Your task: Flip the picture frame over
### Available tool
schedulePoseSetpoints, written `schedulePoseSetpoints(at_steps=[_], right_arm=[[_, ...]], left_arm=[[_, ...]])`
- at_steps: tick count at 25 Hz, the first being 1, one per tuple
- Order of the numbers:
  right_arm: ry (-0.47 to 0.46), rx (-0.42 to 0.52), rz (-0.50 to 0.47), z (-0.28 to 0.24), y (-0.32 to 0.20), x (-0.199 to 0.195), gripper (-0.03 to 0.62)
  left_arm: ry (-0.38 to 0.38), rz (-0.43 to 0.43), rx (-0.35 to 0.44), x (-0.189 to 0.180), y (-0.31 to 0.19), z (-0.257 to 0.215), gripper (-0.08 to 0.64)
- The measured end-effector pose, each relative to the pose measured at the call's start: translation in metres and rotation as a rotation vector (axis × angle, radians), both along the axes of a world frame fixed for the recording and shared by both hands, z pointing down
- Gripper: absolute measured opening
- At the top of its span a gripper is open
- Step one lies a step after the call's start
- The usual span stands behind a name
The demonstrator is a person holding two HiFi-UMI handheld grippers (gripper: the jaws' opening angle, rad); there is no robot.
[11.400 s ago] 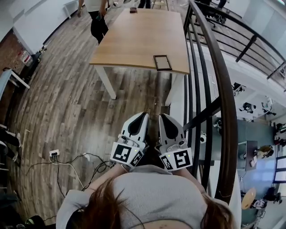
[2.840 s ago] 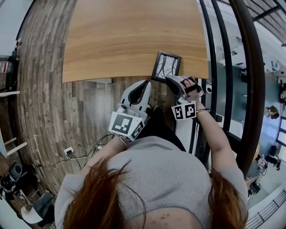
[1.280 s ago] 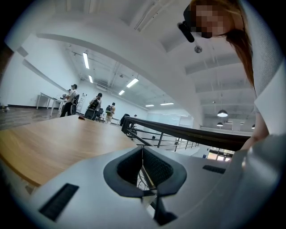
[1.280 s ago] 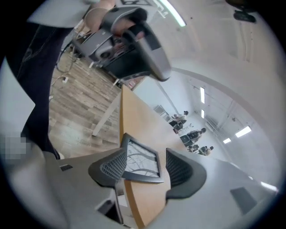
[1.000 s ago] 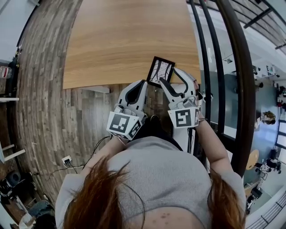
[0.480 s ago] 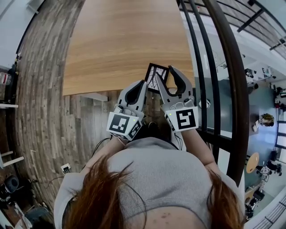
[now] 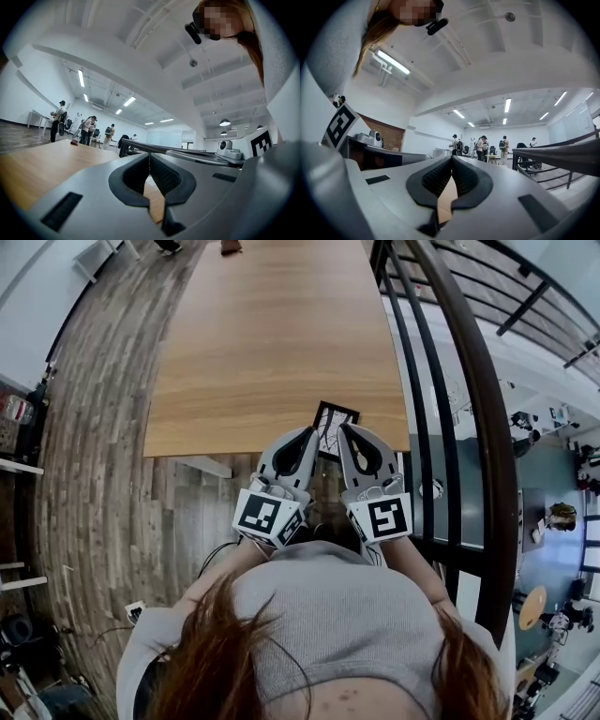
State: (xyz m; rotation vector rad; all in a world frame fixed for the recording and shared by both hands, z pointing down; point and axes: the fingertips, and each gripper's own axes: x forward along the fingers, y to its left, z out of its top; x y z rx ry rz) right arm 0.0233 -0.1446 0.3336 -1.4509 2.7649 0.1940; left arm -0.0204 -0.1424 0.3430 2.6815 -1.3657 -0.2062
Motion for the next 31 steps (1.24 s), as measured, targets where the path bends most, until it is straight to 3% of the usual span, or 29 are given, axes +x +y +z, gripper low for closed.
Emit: schedulePoseSetpoints(at_steps=[7, 21, 31], right_arm=[[0.036, -0.001, 0.014, 0.000, -0.004, -0.008, 0.017], [-0.009, -0.091, 0.023, 0.018, -0.003, -0.003, 0.017], [-0.009, -0.073, 0.001, 0.012, 0.000, -0.009, 0.017]], left_arm=[[0.004, 0.000, 0.014, -0.002, 0.001, -0.006, 0.006], [0.009, 0.013, 0.007, 0.002, -0.002, -0.005, 0.006], [0.008, 0.006, 0.017, 0.001, 0.000, -0.009, 0.006]])
